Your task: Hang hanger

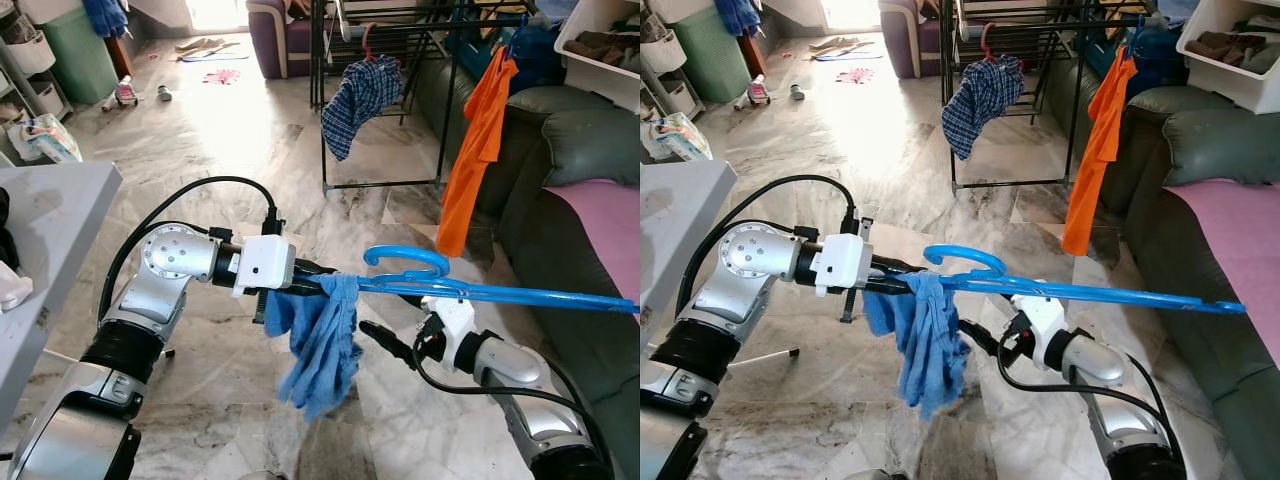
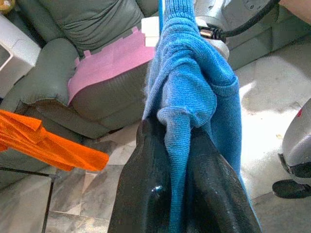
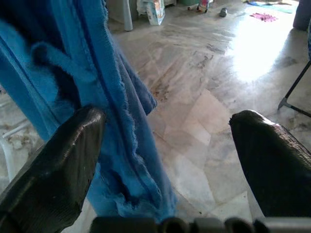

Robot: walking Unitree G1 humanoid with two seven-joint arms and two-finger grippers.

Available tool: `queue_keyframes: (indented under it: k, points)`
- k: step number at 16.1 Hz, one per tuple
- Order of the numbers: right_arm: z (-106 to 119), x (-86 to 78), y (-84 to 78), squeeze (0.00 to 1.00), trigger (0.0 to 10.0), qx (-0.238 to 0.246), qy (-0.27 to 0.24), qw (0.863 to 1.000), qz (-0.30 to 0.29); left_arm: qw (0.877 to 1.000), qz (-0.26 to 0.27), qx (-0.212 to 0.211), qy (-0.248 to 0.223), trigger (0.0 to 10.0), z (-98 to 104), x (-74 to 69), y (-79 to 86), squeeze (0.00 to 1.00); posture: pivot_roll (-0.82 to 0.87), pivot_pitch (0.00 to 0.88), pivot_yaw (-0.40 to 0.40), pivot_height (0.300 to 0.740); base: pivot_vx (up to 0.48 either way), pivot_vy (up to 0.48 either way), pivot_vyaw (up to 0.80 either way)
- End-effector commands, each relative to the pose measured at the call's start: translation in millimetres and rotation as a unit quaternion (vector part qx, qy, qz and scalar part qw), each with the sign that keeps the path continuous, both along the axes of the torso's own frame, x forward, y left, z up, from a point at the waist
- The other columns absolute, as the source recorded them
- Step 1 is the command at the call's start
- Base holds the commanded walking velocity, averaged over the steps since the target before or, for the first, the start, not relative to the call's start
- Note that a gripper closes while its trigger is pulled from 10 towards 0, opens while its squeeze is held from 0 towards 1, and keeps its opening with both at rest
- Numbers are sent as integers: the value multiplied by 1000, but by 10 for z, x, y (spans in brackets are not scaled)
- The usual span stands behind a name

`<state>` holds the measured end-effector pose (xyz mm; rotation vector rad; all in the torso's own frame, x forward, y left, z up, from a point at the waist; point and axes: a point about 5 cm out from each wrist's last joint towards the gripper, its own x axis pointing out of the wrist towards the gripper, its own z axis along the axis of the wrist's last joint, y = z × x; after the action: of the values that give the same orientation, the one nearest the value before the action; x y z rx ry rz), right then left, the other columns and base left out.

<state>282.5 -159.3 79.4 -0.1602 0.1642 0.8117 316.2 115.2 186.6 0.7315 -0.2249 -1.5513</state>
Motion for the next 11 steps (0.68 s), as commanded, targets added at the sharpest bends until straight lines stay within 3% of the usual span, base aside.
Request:
queue_keyframes:
  k: [1, 4, 7, 9, 11]
  points:
    - [79, 49, 45, 0, 10000, 12, -20, 1000, 1, 1000, -18, 5, -9, 0, 14, -43, -63, 0, -7, 51, 51, 740, 0, 0, 0]
    - [58, 60, 105, 0, 10000, 15, -18, 1000, 3, 999, -31, -9, -9, 0, 18, -98, -128, 0, -7, 51, 51, 740, 0, 0, 0]
    - [-33, 82, 129, 0, 10000, 7, -5, 1000, -6, 997, -54, -50, -18, 0, 195, -172, -279, 0, -2, 51, 46, 740, 0, 0, 0]
    - [-250, 78, 80, 0, 10000, -40, 45, 997, -39, 991, -70, -117, -7, 0, 442, -301, -420, 0, 4, 50, 41, 740, 0, 0, 0]
    - [-355, 35, 68, 0, 10000, -40, 77, 995, -42, 989, -71, -129, -14, 0, 500, -327, -446, 0, 13, 50, 33, 740, 0, 0, 0]
